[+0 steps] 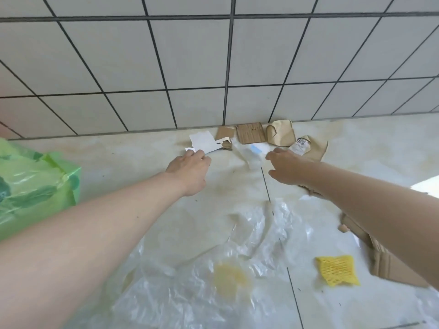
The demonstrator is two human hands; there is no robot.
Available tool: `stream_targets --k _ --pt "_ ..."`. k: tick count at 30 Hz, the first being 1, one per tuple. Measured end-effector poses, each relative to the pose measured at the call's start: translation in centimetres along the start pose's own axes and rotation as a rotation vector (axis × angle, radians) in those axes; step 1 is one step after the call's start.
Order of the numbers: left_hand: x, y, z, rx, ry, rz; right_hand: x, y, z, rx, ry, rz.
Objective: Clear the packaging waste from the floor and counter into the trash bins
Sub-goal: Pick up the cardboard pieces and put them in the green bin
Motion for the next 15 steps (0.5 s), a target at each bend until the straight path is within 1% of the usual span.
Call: stream_targets --k 3,6,7,9,11,13,15 --pt "0.1 -2.0 0.2 -0.010 0.002 -0.032 -0.4 -1.6 0.6 -0.019 0.041 -0.098" --pt "0.4 -3.6 0.3 -0.039 0.016 -0.029 0.4 -2.8 1.0 -0.052 0.039 -0.105" --pt "0.5 -4.2 0.4 -0.050 0.025 -0.023 0.9 -3.2 1.2 -0.084 -0.006 -0.078" --pt "0.8 -5.0 0.7 -0.067 0.027 -0.013 1.6 -3.3 2.4 -0.218 -0.111 -0.042" --pt "1.2 -6.2 0.9 -0.083 0.023 -0.009 1.7 -3.4 3.1 -0.330 -0.213 -0.058" --pt "1.4 -7.2 1.1 -0.108 0.037 -0.008 0.9 -3.6 2.9 -0.342 -0.342 -0.151" --pt "1.4 -8.2 1.3 -0.128 0.058 -0.012 -0.5 -4.1 1.7 -0.299 -0.448 -0.320"
Point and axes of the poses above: each hand's wrist, its own y-axis away from the middle knuckle, its own x-axis out of the palm, z = x × y, the point moved 7 cm from there along -y, towards the middle knuckle, and after that the axes turned 3 degrees about -x, right-handed, at the moved point
